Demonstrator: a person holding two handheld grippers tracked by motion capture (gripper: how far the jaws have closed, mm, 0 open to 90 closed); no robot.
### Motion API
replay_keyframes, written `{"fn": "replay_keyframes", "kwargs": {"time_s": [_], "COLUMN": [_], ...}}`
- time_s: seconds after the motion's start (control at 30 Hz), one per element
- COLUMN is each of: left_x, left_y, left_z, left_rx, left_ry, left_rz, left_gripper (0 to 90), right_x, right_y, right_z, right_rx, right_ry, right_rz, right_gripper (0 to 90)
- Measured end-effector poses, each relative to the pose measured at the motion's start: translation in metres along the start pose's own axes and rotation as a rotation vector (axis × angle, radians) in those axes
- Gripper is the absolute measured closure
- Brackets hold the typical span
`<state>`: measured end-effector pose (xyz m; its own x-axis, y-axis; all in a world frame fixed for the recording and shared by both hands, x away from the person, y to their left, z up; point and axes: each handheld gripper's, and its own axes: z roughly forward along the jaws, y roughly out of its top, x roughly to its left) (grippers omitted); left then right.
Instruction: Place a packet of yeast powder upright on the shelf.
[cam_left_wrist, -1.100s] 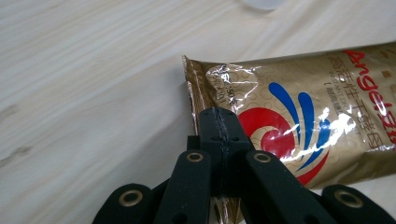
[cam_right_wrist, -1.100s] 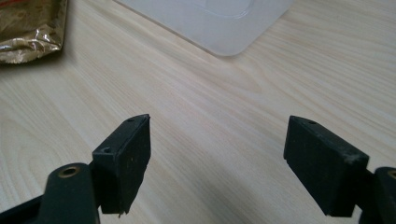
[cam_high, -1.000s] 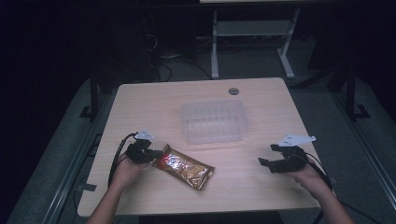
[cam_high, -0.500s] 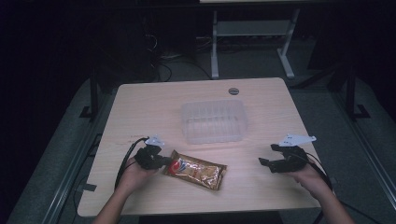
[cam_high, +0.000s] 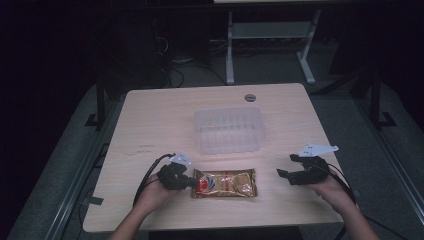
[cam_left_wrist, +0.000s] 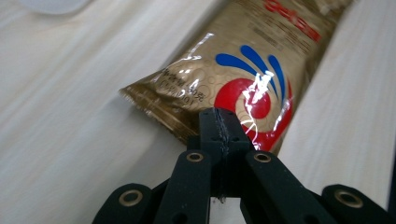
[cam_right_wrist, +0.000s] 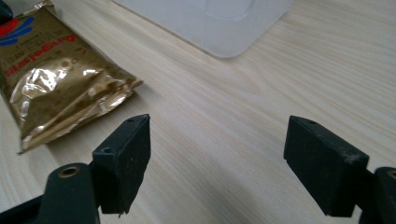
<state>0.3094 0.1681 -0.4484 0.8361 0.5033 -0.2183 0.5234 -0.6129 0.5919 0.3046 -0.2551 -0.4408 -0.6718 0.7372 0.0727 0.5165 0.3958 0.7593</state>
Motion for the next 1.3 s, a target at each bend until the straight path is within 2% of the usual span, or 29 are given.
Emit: {"fn": "replay_keyframes", "kwargs": {"time_s": [0.13,0.27,0.47,0.57,0.7,0.77,0.9,1.0,1.07,1.2,1.3], "left_x": [-0.007,-0.019,-0.023,-0.023,-0.023,-0.022,-0.022,-0.020,-0.019,-0.020,-0.021], "left_y": [0.003,0.007,0.010,0.010,0.011,0.011,0.011,0.011,0.011,0.012,0.011], "left_z": [0.004,0.012,0.015,0.014,0.010,0.010,0.006,0.003,0.003,0.010,0.014], "left_rx": [0.008,0.014,0.024,0.017,0.011,0.007,-0.015,-0.026,-0.033,0.000,0.021], "left_ry": [-0.025,-0.054,-0.070,-0.066,-0.053,-0.052,-0.046,-0.032,-0.022,-0.005,-0.001], "left_rz": [0.015,0.050,0.074,0.070,0.081,0.079,0.074,0.073,0.069,0.085,0.093], "left_gripper": [89.9,89.9,89.9,89.9,89.9,89.9,89.9,89.9,89.9,89.9,89.9], "right_x": [0.000,0.000,-0.001,-0.001,0.003,0.004,0.013,0.019,0.019,0.021,0.021], "right_y": [0.000,0.000,0.002,0.003,0.013,0.016,0.027,0.035,0.038,0.044,0.045], "right_z": [0.000,0.000,0.000,-0.001,0.002,0.004,0.015,0.028,0.036,0.050,0.054], "right_rx": [0.000,-0.001,0.000,0.005,0.004,0.004,0.012,0.024,0.033,0.059,0.060], "right_ry": [0.000,0.003,0.004,0.005,0.051,0.059,0.081,0.107,0.109,0.118,0.128], "right_rz": [0.001,0.008,0.028,0.044,0.077,0.074,0.081,0.093,0.079,0.096,0.099], "right_gripper": [22.4,22.3,21.7,21.6,21.1,21.2,23.9,29.7,31.3,32.9,33.0]}}
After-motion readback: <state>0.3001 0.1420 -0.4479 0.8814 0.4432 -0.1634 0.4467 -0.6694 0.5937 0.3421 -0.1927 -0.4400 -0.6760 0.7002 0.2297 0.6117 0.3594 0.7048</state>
